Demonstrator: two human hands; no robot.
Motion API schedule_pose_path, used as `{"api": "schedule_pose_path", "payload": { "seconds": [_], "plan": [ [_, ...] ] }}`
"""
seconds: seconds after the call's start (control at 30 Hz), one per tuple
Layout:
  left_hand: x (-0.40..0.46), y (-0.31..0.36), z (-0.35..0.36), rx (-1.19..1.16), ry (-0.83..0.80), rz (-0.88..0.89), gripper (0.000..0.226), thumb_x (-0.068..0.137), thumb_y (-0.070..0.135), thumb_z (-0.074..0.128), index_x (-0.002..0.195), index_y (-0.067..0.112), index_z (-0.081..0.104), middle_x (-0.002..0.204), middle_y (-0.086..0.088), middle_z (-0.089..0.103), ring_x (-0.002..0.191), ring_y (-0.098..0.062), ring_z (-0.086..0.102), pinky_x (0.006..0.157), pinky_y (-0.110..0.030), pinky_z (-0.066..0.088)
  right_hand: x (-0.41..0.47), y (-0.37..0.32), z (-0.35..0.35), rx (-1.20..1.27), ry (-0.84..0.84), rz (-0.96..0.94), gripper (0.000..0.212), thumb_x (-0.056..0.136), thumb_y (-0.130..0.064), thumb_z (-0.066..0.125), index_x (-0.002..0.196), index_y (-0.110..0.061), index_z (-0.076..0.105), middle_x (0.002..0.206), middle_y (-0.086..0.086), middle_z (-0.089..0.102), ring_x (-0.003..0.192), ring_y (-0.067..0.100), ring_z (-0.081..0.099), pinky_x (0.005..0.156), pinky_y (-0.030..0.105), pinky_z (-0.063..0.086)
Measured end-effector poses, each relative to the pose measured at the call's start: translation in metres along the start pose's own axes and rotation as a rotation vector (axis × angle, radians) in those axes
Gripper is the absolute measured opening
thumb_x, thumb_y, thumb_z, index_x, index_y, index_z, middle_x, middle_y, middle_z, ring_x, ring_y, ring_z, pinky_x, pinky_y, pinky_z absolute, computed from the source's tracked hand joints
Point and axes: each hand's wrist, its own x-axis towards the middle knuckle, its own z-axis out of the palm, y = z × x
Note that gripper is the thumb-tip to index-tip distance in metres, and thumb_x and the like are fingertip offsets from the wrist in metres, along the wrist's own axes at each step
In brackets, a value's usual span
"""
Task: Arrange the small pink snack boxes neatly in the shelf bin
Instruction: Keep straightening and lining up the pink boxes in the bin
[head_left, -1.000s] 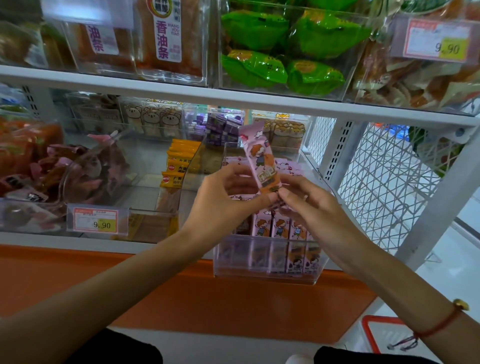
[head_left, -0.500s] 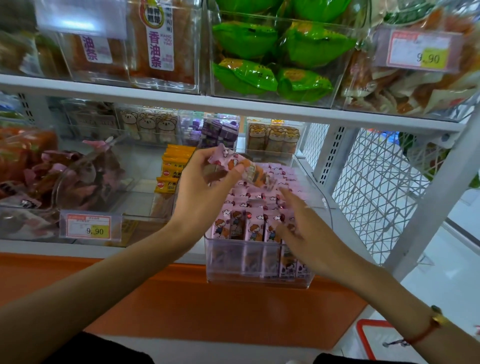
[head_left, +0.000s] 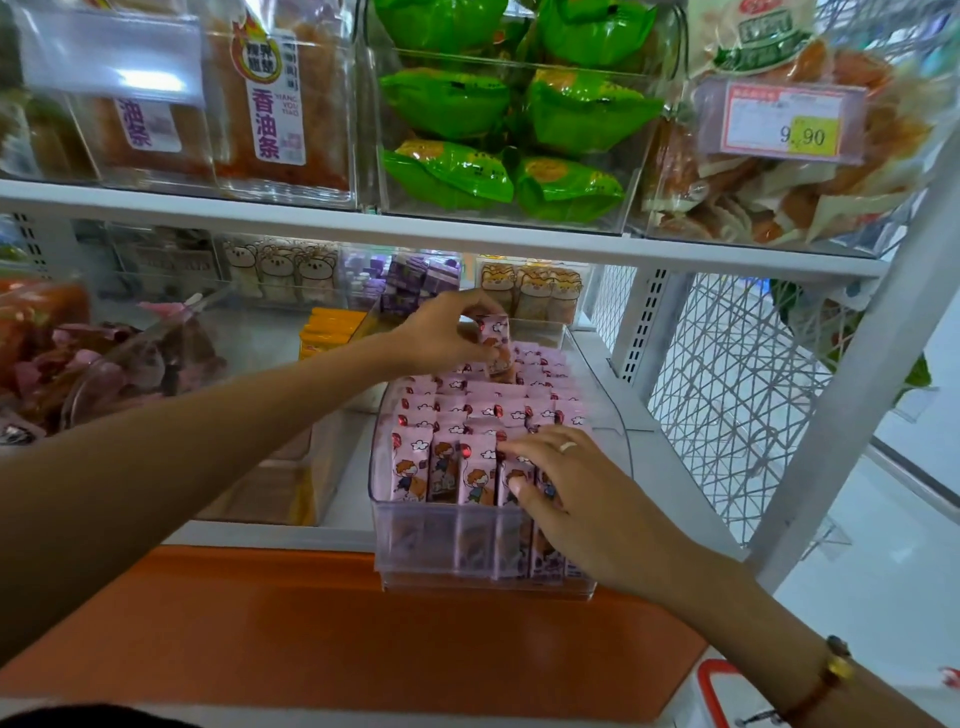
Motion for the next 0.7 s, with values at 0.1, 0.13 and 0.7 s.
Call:
{"api": "schedule_pose_path", "payload": {
  "seconds": [0.1,0.13,0.7],
  "plan": [
    [0.015,-0.003,0.0,0.16,-0.139,-0.026,0.048,0.091,0.025,0.063,0.134,0.01,0.05,0.134,-0.01,0.054,0.117,-0.019,0.052,0.094,-0.026,0.04,0.0,0.001,-0.001,0.011,0.008,-0.016,0.043,0.1,-0.036,0.038,0.143,-0.034,0.034,0.145,-0.013,0.033,0.135,0.0,0.018,0.101,0.016,0.011],
    [0.02,-0.003,0.002,0.225,-0.157,-0.028,0.05,0.092,0.028,0.061,0.137,0.01,0.049,0.135,-0.011,0.054,0.118,-0.022,0.052,0.095,-0.026,0.039,0.001,0.001,-0.001,0.013,0.011,-0.017,0.042,0.1,-0.036,0.038,0.142,-0.034,0.034,0.145,-0.013,0.034,0.135,0.0,0.018,0.101,0.016,0.012],
    [0.021,-0.01,0.022,0.476,-0.186,0.085,0.031,0.096,0.037,0.052,0.115,0.018,0.067,0.12,0.0,0.065,0.094,-0.009,0.055,0.082,-0.024,0.041,0.002,-0.002,-0.011,-0.172,0.156,-0.106,0.034,0.098,-0.032,0.043,0.131,-0.028,0.051,0.133,-0.009,0.052,0.123,0.004,0.042,0.101,0.019,0.032]
  ]
}}
